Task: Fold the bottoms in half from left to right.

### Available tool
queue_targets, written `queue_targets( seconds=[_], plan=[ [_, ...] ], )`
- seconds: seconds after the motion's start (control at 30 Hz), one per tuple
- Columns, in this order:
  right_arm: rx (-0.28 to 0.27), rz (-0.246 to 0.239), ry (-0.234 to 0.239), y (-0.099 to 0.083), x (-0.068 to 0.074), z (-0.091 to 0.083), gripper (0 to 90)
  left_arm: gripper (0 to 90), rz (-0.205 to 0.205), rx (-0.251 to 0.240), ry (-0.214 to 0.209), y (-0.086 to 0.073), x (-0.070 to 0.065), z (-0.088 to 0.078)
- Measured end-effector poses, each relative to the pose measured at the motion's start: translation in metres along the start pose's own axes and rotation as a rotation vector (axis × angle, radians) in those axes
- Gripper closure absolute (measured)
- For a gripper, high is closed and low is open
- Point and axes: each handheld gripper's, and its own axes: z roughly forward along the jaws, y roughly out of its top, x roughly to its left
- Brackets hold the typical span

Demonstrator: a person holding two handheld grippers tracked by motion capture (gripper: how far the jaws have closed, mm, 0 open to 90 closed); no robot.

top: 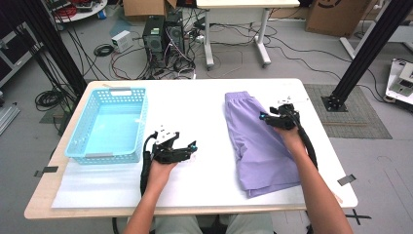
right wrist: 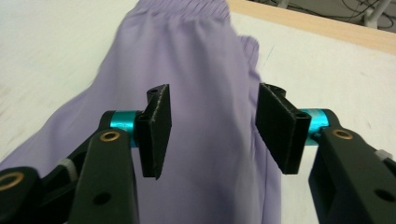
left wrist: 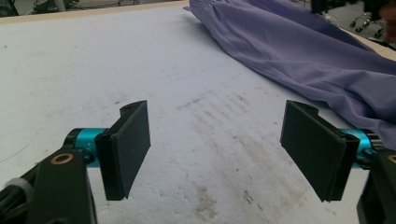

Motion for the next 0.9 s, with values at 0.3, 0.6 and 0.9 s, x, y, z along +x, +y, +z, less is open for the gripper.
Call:
queue_targets(
  seconds=[0.3,0.6,0.9],
  plan=[
    [-0.004,-0.019,-0.008,0.041,-0.005,0.05,60.0,24.2,-0.006,0.006,0.014,0.001,-0.001,-0.001],
    [0.087,-0.032,-0.017,0.045,-0.017,0.065,90.0,24.2,-0.006,-0.007,0.025,0.003,-0.002,-0.002],
    [0.094,0.051,-0.126,0.04,-0.036,0.054,90.0,24.2,-0.004,-0.005,0.029,0.002,-0.002,-0.002]
  ],
)
